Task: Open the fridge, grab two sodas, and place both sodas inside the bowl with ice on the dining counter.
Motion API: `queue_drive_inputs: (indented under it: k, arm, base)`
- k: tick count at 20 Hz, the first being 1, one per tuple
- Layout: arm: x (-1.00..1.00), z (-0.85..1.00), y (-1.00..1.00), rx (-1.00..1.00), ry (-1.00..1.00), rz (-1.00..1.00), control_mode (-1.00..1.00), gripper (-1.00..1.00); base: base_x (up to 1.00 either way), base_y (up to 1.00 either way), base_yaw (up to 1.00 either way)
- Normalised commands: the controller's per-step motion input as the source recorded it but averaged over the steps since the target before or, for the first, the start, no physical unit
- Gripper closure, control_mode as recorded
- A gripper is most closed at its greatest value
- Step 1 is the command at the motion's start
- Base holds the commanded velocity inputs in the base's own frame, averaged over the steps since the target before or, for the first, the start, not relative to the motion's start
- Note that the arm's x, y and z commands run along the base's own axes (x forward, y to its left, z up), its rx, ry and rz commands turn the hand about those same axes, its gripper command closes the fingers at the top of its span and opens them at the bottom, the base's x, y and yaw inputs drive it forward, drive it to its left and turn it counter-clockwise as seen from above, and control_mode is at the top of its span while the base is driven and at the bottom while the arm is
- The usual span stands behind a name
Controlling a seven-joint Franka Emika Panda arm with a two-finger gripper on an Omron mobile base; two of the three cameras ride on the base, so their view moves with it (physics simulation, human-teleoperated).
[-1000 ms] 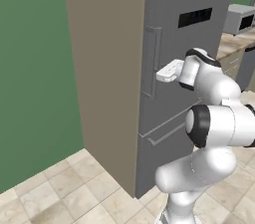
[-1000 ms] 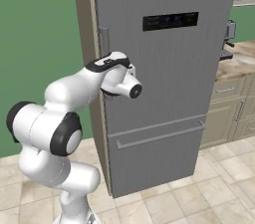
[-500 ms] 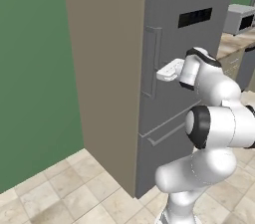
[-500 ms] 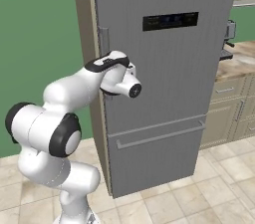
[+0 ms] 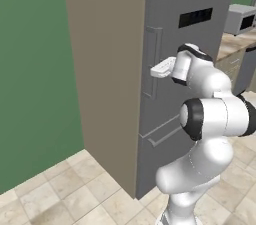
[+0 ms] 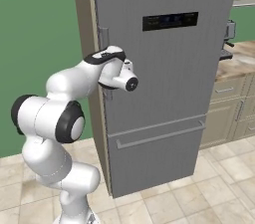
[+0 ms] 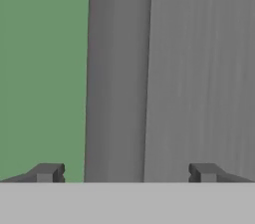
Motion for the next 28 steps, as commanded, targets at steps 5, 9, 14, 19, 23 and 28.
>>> queue_drive_inputs:
  k: [5, 9, 14, 19, 23, 28]
  arm:
    - [0.41, 0.0, 0.31, 0.0, 0.03, 0.0, -1.0, 1.0]
    - [0.11, 0.0, 0.11, 0.0, 0.01, 0.0, -1.0, 1.0]
    - [-0.18, 0.0, -0.05, 0.0, 0.0, -0.05, -1.0, 1.0]
    - [-0.61, 0.0, -0.48, 0.01, 0.0, -0.07, -1.0, 1.0]
    - [-0.94, 0.02, -0.73, 0.07, 0.0, -0.09, -1.0, 1.0]
    - [-1.0, 0.05, -0.84, 0.08, 0.01, -0.11, -1.0, 1.0]
  base:
    - [0.0, 0.0, 0.0]
    - [0.0, 0.0, 0.0]
    - [0.0, 0.0, 0.0]
    - [0.0, 0.0, 0.0]
    - [0.0, 0.0, 0.0]
    - [0.0, 0.0, 0.0]
